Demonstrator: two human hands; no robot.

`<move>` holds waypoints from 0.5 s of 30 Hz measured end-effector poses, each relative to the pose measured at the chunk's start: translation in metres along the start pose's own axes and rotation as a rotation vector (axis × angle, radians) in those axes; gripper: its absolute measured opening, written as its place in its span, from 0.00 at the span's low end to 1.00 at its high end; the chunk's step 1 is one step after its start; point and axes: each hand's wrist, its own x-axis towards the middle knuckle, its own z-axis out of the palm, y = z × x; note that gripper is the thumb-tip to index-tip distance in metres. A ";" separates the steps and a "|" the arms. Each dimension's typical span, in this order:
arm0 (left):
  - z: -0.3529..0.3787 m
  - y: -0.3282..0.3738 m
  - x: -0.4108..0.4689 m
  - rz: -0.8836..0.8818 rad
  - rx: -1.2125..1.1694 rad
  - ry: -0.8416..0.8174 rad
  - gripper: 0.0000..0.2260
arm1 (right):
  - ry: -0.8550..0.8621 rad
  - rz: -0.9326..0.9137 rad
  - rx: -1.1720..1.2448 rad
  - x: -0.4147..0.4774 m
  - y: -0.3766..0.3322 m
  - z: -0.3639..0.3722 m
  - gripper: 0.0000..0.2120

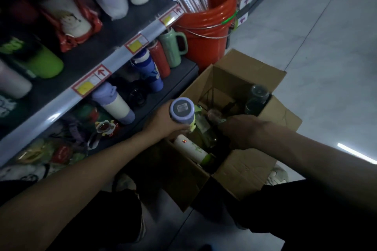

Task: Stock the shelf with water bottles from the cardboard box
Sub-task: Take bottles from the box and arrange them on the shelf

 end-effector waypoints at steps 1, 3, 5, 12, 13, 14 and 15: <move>-0.009 0.005 -0.002 -0.018 -0.043 0.029 0.31 | 0.009 0.007 0.000 -0.001 -0.004 -0.005 0.30; -0.033 0.018 -0.008 -0.041 -0.094 0.080 0.34 | 0.038 0.017 0.019 -0.005 -0.011 -0.018 0.35; -0.059 0.033 -0.018 -0.044 -0.157 0.139 0.38 | 0.078 0.030 0.049 -0.009 -0.016 -0.036 0.36; -0.123 0.082 -0.059 -0.173 -0.630 0.306 0.27 | 0.535 0.064 0.472 -0.036 -0.029 -0.085 0.38; -0.128 0.087 -0.064 -0.193 -0.716 0.297 0.23 | 0.626 0.081 0.651 -0.039 -0.032 -0.090 0.37; -0.131 0.089 -0.067 -0.200 -0.785 0.291 0.21 | 0.683 0.100 0.892 -0.042 -0.036 -0.092 0.32; -0.132 0.093 -0.070 -0.208 -0.854 0.286 0.20 | 0.671 0.126 1.156 -0.039 -0.040 -0.097 0.25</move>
